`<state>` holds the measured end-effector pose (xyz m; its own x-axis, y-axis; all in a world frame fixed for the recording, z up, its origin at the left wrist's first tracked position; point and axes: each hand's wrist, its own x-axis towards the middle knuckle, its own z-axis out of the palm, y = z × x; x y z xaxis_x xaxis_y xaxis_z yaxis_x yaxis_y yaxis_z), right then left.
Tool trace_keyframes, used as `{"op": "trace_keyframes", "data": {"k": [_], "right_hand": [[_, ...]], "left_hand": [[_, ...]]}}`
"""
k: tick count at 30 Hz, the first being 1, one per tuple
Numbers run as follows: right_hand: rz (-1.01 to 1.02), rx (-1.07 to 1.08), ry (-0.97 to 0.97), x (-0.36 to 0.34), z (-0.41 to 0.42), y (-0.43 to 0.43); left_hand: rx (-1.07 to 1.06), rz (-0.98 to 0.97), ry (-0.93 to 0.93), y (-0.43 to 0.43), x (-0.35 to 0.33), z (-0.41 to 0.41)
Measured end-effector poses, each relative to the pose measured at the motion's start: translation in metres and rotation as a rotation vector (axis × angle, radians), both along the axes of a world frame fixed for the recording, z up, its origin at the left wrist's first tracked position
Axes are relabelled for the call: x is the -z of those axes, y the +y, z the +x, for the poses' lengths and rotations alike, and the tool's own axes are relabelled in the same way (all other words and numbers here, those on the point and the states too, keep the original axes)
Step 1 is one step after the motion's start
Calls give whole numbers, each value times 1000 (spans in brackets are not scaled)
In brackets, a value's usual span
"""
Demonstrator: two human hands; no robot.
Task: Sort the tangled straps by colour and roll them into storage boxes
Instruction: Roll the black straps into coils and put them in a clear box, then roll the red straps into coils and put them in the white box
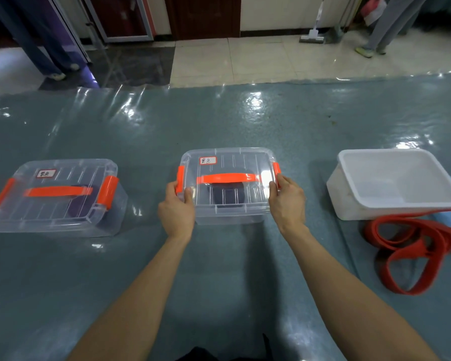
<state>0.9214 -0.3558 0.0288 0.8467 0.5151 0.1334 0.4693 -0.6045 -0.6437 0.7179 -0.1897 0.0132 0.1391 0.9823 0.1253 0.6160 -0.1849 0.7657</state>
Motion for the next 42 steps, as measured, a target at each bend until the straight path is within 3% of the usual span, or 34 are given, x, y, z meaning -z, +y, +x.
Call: {"op": "trace_keyframes", "data": {"k": [7,12,15,20,26,32,35,39,42], "right_hand": [[-298,-182,-109,-34,6,-10],[-370,-277,-309,-42,-3,-78],[-469,-279,-275,-26,0,-132],[-548,-244,-213,2,46,-233],[-297,-121,-315,30,156,-348],[-665,-180,-16,59,239,-413],[-710,-254,-110,63,249,-416],[-536,-259,-118,57,252,-425],[-266,-248,-225,47,263,-436]], "left_hand": [[155,-42,231,7,-17,-15],[420,483,405,-58,-44,-8],[622,628,429,-112,-44,14],[857,613,559,-187,-26,63],[867,504,656,-276,8,149],[979,320,593,-387,38,239],[1027,299,700,-409,53,279],[982,317,879,-416,62,309],[1034,412,818,-415,52,307]]}}
